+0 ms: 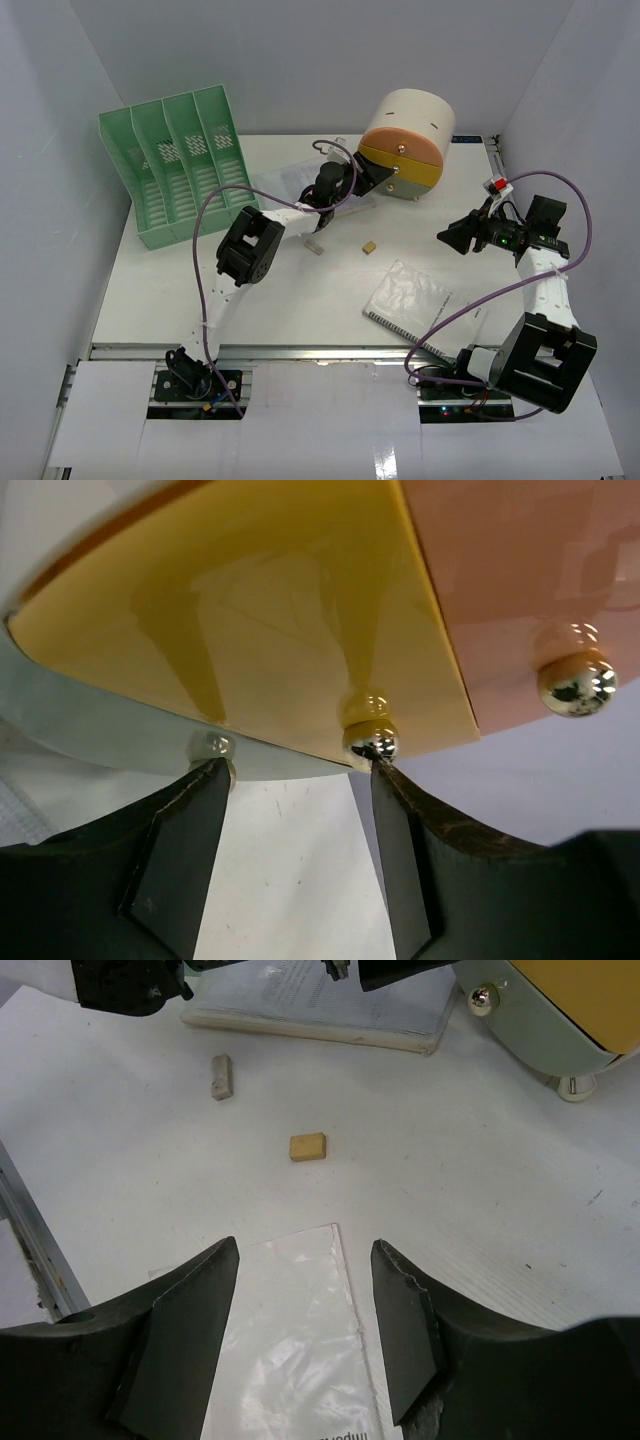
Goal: Organize the desk
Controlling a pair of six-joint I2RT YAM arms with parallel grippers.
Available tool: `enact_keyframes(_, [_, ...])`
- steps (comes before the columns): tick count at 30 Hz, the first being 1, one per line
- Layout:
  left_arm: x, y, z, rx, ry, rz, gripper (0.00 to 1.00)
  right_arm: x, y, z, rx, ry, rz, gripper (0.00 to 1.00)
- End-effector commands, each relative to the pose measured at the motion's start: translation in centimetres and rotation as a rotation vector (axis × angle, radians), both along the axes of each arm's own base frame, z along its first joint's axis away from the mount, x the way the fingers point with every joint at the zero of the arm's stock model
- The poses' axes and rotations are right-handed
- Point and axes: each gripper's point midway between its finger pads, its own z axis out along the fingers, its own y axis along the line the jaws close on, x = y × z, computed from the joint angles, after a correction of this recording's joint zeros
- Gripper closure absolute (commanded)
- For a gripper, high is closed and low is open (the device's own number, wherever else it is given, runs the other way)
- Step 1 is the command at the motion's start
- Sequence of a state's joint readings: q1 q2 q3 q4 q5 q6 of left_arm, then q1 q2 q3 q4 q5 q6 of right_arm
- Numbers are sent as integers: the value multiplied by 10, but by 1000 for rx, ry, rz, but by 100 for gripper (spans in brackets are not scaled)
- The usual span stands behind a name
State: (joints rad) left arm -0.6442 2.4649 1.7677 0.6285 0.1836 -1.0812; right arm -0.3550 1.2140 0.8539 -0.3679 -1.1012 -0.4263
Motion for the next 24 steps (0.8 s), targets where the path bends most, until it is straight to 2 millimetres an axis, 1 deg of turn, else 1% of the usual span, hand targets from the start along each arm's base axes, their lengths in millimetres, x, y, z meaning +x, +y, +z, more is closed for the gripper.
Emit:
enact_keyframes(1, [0, -11, -17, 38, 59, -52, 32, 0, 0, 4, -15, -30, 6, 38])
enact_keyframes(8, [2, -12, -25, 52, 79, -53, 37, 1, 0, 5, -15, -35, 9, 37])
enact_keyframes(16, [7, -19, -32, 40, 93, -59, 38, 0, 1, 5, -15, -36, 13, 37])
enact_keyframes(24, [15, -26, -36, 23, 107, -51, 41, 0, 1, 5, -15, -35, 15, 37])
